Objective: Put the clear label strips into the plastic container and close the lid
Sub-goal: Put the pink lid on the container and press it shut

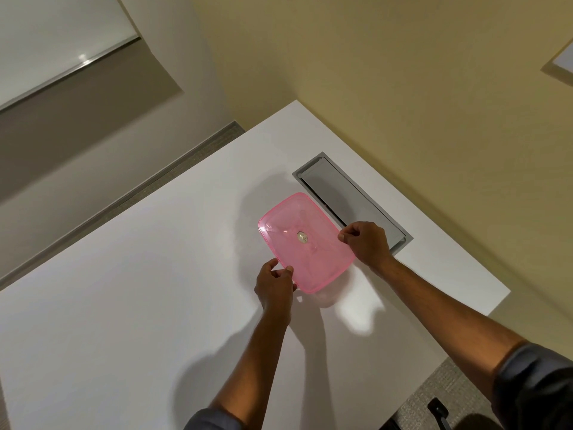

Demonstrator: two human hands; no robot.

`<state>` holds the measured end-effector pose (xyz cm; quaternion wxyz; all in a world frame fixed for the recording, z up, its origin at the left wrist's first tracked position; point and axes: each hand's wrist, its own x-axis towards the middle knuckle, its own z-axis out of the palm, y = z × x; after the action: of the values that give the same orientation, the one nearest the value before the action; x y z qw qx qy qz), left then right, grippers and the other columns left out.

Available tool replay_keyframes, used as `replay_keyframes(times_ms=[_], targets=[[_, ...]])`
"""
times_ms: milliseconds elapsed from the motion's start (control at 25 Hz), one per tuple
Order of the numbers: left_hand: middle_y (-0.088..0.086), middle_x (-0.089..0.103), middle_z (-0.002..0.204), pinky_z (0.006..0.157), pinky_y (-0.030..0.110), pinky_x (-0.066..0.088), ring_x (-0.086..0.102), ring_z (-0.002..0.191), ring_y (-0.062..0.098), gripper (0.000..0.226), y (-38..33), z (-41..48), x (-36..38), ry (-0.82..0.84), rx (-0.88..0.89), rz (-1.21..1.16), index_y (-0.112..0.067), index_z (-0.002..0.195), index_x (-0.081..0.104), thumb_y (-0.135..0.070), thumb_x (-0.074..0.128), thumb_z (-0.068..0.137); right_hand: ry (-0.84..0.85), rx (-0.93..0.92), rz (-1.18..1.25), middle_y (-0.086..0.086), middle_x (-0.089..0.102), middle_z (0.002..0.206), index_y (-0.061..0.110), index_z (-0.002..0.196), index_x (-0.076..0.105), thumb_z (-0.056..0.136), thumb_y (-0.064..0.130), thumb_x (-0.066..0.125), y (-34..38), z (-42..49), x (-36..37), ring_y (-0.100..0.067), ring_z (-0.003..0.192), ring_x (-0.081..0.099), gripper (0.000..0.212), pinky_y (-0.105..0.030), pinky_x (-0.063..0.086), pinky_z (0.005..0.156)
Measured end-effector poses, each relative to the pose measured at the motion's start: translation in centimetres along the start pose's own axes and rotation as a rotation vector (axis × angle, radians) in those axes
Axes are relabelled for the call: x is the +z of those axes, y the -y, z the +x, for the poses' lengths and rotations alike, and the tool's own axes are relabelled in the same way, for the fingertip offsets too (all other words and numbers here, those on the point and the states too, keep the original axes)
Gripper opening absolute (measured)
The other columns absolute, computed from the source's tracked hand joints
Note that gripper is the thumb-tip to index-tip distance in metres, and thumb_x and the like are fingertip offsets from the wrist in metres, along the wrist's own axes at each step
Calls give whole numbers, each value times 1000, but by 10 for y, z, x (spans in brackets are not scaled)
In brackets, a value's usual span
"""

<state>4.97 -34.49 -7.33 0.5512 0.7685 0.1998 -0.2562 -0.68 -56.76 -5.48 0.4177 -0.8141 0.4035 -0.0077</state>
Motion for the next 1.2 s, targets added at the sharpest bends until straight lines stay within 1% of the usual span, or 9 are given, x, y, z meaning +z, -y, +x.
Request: replay_keyframes(times_ms=[160, 320, 400, 600, 760, 920, 1000, 1080, 1200], targets=[[13, 75, 122, 87, 47, 69, 78, 108, 35, 41, -4, 4, 0, 48, -73, 23, -12, 142, 65, -9, 74, 102, 59, 44, 23, -12, 82, 109, -6, 98, 80, 100, 6, 68, -3, 3, 0, 6, 74, 60, 17, -14, 43, 64], [14, 72, 118, 77, 43, 68, 76, 108, 36, 32, -8, 5, 1, 42, -97, 20, -13, 130, 63, -7, 74, 101, 69, 28, -2, -17, 82, 103, -8, 95, 80, 96, 4, 72, -2, 5, -1, -19, 87, 72, 14, -25, 49, 79], [13, 70, 115, 68, 37, 66, 74, 108, 35, 29, -9, 3, 3, 40, -99, 28, -12, 127, 61, -5, 72, 101, 42, 24, -3, -17, 82, 100, -6, 95, 81, 95, 4, 73, -2, 4, -2, -24, 92, 74, 13, -30, 53, 83], [13, 66, 120, 55, 29, 61, 72, 106, 34, 26, -10, 5, 8, 24, -58, 105, -15, 120, 58, -2, 69, 100, 146, 204, 122, -11, 76, 89, -1, 102, 81, 101, 22, 73, -7, 2, -8, -30, 79, 71, 25, -51, 67, 86], [12, 67, 116, 55, 28, 59, 72, 97, 28, 25, -5, 7, 8, 16, -42, 125, -17, 116, 58, -2, 69, 99, 165, 245, 140, -18, 77, 96, -7, 101, 76, 104, 35, 68, -9, -10, -4, -38, 83, 78, 42, -51, 69, 80], [9, 67, 112, 56, 29, 59, 70, 90, 21, 29, -3, 10, 9, 6, -55, 129, -16, 118, 58, -2, 69, 96, 127, 207, 198, -19, 79, 100, -6, 100, 77, 102, 26, 72, -16, -17, 0, -37, 90, 79, 32, -47, 69, 82], [7, 65, 109, 60, 33, 62, 69, 88, 20, 29, -2, 11, 10, 8, -67, 116, -16, 118, 58, -1, 69, 96, 163, 309, 340, -20, 79, 107, -5, 104, 77, 97, 18, 79, -20, -16, -3, -38, 100, 79, 24, -48, 68, 88], [6, 64, 107, 63, 34, 64, 68, 86, 20, 26, -2, 12, 11, 12, -72, 116, -17, 115, 57, -2, 68, 96, 178, 406, 451, -26, 77, 112, -9, 108, 74, 92, 11, 83, -23, -16, -6, -42, 107, 77, 28, -51, 66, 93], [8, 64, 107, 68, 39, 67, 66, 85, 20, 20, -1, 13, 12, 15, -62, 146, -15, 109, 56, -2, 64, 96, 142, 459, 500, -29, 76, 113, -13, 109, 71, 91, 7, 84, -24, -16, -4, -45, 108, 76, 30, -53, 66, 92]])
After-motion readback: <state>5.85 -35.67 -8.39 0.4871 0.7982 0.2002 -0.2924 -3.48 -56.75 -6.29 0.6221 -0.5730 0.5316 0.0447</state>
